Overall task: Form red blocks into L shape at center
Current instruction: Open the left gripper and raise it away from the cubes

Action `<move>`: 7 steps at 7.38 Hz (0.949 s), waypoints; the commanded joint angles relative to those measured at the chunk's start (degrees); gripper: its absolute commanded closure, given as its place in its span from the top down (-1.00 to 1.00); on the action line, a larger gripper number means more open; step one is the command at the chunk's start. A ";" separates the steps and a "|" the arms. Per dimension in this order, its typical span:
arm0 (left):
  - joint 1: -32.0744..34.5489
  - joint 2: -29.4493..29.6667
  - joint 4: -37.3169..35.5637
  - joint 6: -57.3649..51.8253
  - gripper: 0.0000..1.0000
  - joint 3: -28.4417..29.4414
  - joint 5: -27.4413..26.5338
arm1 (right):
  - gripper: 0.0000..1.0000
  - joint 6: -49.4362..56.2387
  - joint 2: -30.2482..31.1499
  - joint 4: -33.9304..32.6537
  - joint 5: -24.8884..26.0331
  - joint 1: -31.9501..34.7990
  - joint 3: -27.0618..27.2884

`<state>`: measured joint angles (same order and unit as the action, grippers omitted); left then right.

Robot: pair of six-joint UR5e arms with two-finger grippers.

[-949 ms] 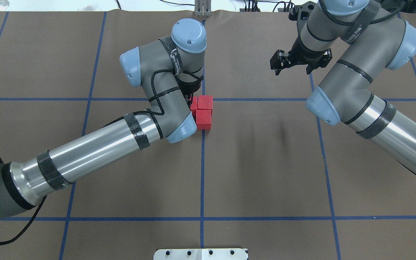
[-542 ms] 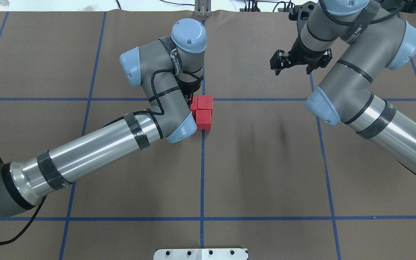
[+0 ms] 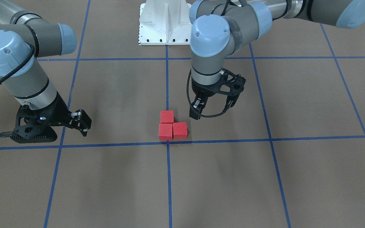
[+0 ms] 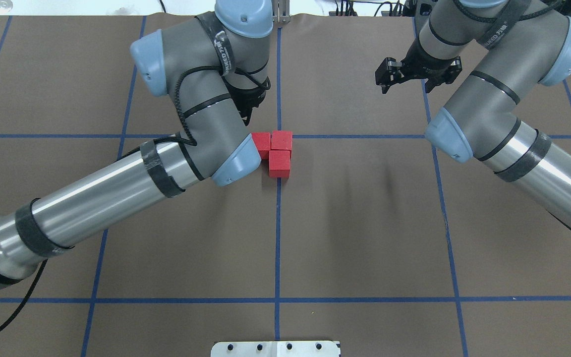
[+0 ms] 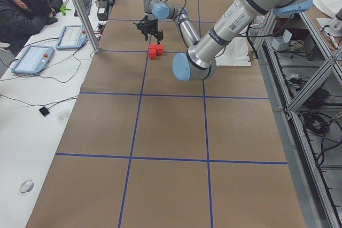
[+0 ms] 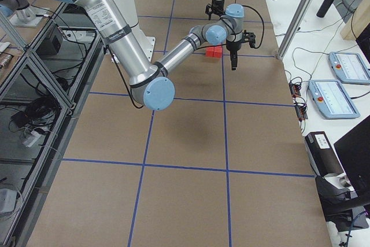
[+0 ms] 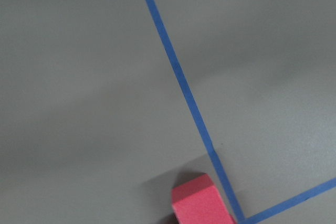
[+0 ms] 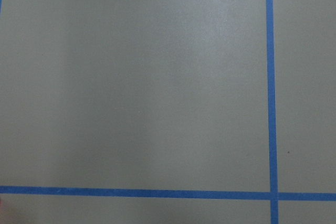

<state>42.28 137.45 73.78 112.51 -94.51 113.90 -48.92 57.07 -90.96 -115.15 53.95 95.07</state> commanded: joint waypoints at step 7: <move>24.20 -37.75 7.16 -79.23 1.00 -16.94 5.76 | 0.99 20.96 14.03 2.71 -13.25 20.53 0.29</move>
<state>60.07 104.25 78.94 50.23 -111.87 115.53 -38.79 70.50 -79.42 -123.88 67.34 95.67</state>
